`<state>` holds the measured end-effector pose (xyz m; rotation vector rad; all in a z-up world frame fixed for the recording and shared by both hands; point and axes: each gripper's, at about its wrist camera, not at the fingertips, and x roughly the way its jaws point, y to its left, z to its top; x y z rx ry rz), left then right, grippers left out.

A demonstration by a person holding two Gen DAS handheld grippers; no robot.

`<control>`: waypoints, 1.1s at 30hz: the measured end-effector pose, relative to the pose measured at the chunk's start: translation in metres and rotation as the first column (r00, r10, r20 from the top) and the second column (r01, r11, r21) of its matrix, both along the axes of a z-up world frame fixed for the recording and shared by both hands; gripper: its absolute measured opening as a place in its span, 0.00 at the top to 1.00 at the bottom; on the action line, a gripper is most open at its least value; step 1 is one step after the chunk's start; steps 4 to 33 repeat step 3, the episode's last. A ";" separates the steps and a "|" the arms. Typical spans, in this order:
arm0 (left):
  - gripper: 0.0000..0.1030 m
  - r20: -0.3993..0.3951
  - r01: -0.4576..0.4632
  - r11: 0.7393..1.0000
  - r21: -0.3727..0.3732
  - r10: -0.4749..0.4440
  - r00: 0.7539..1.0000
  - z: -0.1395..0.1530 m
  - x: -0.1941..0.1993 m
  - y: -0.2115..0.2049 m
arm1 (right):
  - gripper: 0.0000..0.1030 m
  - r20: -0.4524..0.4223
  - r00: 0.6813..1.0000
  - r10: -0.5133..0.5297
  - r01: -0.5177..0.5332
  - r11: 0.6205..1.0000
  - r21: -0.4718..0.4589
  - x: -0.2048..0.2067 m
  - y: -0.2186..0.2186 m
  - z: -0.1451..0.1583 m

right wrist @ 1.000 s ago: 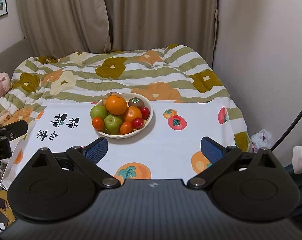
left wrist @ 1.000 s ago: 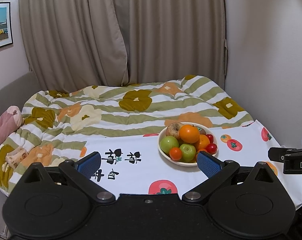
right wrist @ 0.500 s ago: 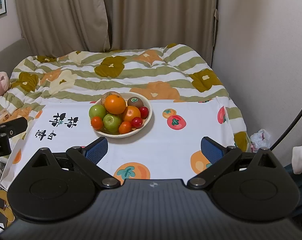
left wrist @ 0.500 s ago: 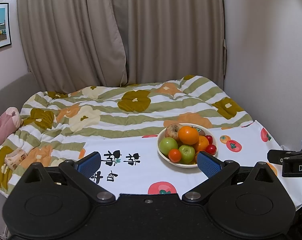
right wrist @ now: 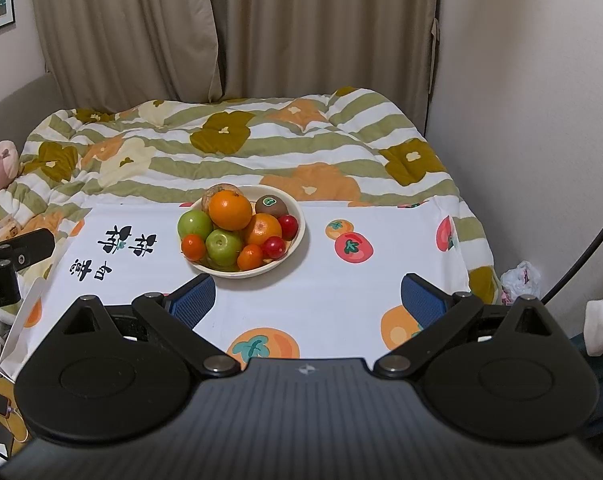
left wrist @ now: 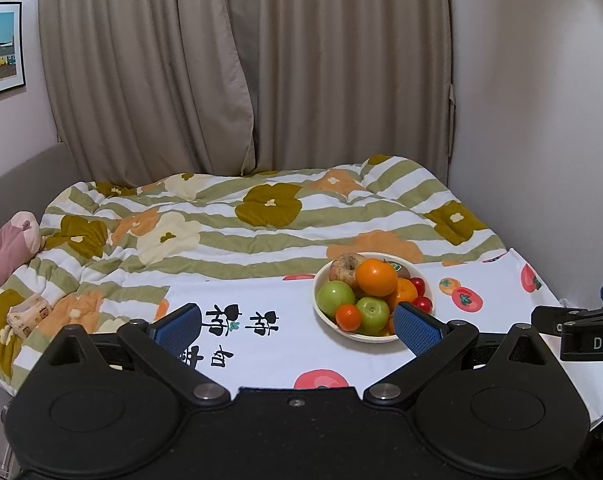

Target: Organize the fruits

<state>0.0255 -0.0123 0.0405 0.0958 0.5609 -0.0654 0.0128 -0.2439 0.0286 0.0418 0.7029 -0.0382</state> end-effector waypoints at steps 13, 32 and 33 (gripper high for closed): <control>0.00 -0.001 -0.003 1.000 -0.002 0.003 1.000 -0.001 0.001 0.001 | 0.00 -0.001 1.000 -0.001 0.001 1.000 0.001 0.000 0.000 0.000; 0.00 -0.001 -0.003 1.000 -0.002 0.003 1.000 -0.001 0.001 0.001 | 0.00 -0.001 1.000 -0.001 0.001 1.000 0.001 0.000 0.000 0.000; 0.00 -0.001 -0.003 1.000 -0.002 0.003 1.000 -0.001 0.001 0.001 | 0.00 -0.001 1.000 -0.001 0.001 1.000 0.001 0.000 0.000 0.000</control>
